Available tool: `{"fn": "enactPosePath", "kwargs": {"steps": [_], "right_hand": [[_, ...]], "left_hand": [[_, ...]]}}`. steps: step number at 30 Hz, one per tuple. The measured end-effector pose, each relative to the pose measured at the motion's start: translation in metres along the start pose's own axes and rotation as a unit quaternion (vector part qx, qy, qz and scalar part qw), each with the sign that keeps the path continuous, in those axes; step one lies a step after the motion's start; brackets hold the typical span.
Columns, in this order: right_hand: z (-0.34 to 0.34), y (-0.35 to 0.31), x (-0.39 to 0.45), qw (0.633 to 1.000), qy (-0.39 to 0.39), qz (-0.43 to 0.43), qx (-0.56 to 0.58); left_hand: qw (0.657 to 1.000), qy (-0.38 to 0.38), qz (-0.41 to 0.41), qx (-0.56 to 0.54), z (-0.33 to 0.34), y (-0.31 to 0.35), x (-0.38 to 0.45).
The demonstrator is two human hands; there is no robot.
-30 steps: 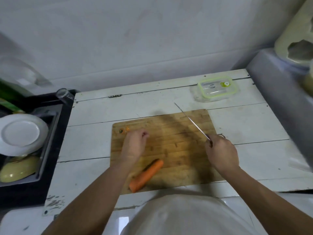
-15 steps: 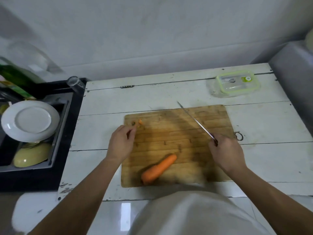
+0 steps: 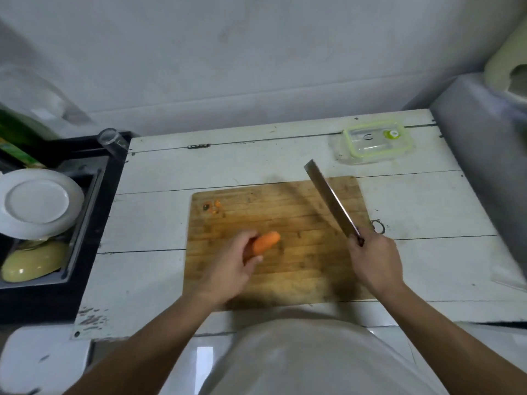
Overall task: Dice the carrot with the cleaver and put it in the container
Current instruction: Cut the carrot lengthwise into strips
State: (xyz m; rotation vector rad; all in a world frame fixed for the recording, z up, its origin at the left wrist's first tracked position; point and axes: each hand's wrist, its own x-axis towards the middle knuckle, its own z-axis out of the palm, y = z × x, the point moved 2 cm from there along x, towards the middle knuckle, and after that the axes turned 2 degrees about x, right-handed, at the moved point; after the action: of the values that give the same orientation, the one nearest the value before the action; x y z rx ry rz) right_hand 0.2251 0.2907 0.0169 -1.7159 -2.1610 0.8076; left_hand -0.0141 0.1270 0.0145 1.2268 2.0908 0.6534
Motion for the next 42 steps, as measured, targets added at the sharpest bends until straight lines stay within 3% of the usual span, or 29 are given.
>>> {"fn": "enactPosePath", "kwargs": {"steps": [4,8,9,12,14,16,18,19,23,25,29,30,32,34,36,37,38,41,42], "right_hand": [[-0.014,0.011,0.003,1.000,0.016,0.020,0.011],[-0.020,0.017,0.006,0.998,0.025,0.047,0.025],[-0.020,0.018,0.007,0.998,0.023,0.051,0.027],[-0.020,0.018,0.006,0.998,0.019,0.056,0.034],[-0.019,0.016,0.005,0.997,0.014,0.060,0.042],[-0.018,0.017,0.003,0.997,0.007,0.061,0.044],[-0.016,0.018,0.002,0.997,-0.002,0.065,0.047],[-0.015,0.018,0.001,0.996,-0.007,0.068,0.049],[-0.014,0.020,-0.005,0.996,-0.018,0.074,0.045],[-0.014,0.020,-0.007,0.996,-0.020,0.079,0.042],[-0.015,0.022,-0.010,0.995,-0.023,0.088,0.034],[-0.015,0.023,-0.011,0.995,-0.024,0.092,0.037],[-0.015,0.024,-0.012,0.994,-0.025,0.099,0.046],[-0.015,0.026,-0.013,0.993,-0.028,0.105,0.055],[-0.014,0.027,-0.012,0.992,-0.031,0.109,0.062],[-0.014,0.027,-0.012,0.991,-0.032,0.111,0.065],[-0.013,0.028,-0.012,0.991,-0.032,0.113,0.067],[-0.011,0.028,-0.012,0.990,-0.035,0.117,0.069],[-0.011,0.028,-0.012,0.990,-0.036,0.116,0.071]], "left_hand": [[0.974,0.043,0.023,-0.220,0.001,0.034,0.011],[0.927,0.008,0.003,-0.375,0.009,0.048,0.021],[0.888,-0.025,-0.026,-0.458,0.011,0.046,0.024],[0.704,-0.138,-0.106,-0.689,0.018,0.039,0.025],[0.657,-0.155,-0.125,-0.727,0.020,0.035,0.024],[0.643,-0.149,-0.146,-0.737,0.025,0.035,0.024],[0.664,-0.125,-0.180,-0.715,0.028,0.036,0.027],[0.691,-0.108,-0.200,-0.687,0.031,0.034,0.031],[0.869,-0.065,-0.219,-0.439,0.036,0.040,0.042],[0.925,-0.058,-0.198,-0.319,0.036,0.047,0.048],[0.945,-0.065,-0.196,-0.253,0.033,0.049,0.058],[0.926,-0.090,-0.206,-0.303,0.033,0.048,0.059],[0.834,-0.151,-0.229,-0.478,0.033,0.050,0.056],[0.755,-0.170,-0.241,-0.586,0.032,0.052,0.052],[0.734,-0.143,-0.248,-0.616,0.033,0.051,0.050],[0.745,-0.128,-0.240,-0.609,0.036,0.049,0.050],[0.777,-0.111,-0.222,-0.578,0.038,0.047,0.050],[0.941,-0.060,-0.140,-0.303,0.044,0.040,0.051],[0.975,-0.033,-0.109,-0.190,0.044,0.040,0.050]]}}
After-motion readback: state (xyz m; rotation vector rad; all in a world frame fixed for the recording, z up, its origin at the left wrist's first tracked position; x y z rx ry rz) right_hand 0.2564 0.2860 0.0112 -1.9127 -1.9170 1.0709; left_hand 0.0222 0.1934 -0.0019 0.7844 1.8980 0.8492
